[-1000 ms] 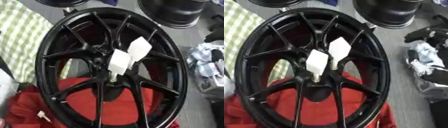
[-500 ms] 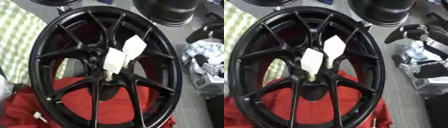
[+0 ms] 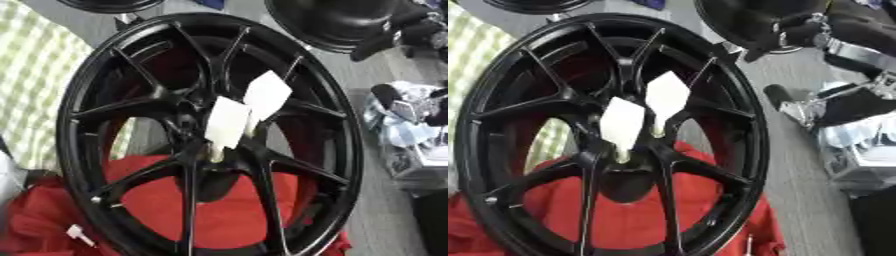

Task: Pull the pin out of the wheel hub.

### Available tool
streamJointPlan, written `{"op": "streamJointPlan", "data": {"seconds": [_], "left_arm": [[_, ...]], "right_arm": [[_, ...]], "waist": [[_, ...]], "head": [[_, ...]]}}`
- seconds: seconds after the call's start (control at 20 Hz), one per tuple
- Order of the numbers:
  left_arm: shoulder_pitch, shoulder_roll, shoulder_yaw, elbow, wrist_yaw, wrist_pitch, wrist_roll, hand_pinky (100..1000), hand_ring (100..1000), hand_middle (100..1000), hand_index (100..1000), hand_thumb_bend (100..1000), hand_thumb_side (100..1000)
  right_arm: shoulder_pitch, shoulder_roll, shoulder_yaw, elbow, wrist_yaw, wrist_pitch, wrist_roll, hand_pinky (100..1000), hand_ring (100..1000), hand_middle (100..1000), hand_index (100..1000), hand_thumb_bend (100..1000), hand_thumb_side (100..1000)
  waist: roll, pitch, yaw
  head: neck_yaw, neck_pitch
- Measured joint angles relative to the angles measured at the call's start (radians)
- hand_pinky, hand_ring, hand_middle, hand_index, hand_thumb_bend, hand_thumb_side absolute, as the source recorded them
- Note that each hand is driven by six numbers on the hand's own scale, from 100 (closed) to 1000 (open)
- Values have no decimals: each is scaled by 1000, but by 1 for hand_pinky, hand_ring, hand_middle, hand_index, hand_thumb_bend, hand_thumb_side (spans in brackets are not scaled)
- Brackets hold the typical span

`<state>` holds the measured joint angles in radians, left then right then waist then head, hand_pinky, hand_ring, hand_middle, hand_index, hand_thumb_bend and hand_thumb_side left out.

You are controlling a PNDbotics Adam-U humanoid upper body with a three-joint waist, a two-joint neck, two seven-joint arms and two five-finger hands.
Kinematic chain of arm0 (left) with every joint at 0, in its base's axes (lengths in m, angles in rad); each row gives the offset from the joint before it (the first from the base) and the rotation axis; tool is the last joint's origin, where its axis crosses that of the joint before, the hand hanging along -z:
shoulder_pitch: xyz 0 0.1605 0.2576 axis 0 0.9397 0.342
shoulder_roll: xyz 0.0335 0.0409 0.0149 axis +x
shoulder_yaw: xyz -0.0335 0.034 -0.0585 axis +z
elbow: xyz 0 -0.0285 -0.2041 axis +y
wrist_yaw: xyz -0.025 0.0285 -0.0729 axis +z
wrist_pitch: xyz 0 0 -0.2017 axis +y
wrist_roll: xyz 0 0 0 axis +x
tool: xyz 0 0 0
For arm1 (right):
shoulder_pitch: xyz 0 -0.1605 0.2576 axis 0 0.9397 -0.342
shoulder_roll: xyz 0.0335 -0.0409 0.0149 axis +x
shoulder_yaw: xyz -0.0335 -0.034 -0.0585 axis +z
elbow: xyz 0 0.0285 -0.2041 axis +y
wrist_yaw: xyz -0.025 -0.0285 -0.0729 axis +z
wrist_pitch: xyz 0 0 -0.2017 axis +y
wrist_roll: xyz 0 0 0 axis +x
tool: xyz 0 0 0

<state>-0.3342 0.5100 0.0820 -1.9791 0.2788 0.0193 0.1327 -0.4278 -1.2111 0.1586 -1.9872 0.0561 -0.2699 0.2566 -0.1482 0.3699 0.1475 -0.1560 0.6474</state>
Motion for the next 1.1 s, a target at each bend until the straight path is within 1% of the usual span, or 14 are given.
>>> {"op": "streamJointPlan", "data": {"seconds": [0.15,0.45,0.65,0.85,1.1], "left_arm": [[-1,0,-5,0,2,1,-2,609,684,659,806,100,736],[-9,0,-5,0,4,3,-4,609,683,658,806,100,738],[-13,0,-5,0,6,6,-6,609,683,658,806,100,739],[-17,0,-6,0,11,8,-8,610,683,658,806,100,739],[-20,0,-6,0,12,11,-10,610,683,658,806,100,738]], "right_arm": [[-44,13,21,0,0,13,48,883,797,771,833,100,246],[-96,44,44,0,-3,48,134,889,814,789,851,100,264],[-138,67,69,0,4,74,181,893,830,799,866,100,272],[-170,89,89,3,17,85,214,898,838,802,880,100,273],[-189,108,104,22,21,91,233,913,849,808,892,100,275]], "waist": [[-5,0,10],[-20,0,27],[-28,0,33],[-36,0,39],[-41,0,50]], "head": [[-12,0],[-21,0],[-29,1],[-31,2],[-40,4]]}}
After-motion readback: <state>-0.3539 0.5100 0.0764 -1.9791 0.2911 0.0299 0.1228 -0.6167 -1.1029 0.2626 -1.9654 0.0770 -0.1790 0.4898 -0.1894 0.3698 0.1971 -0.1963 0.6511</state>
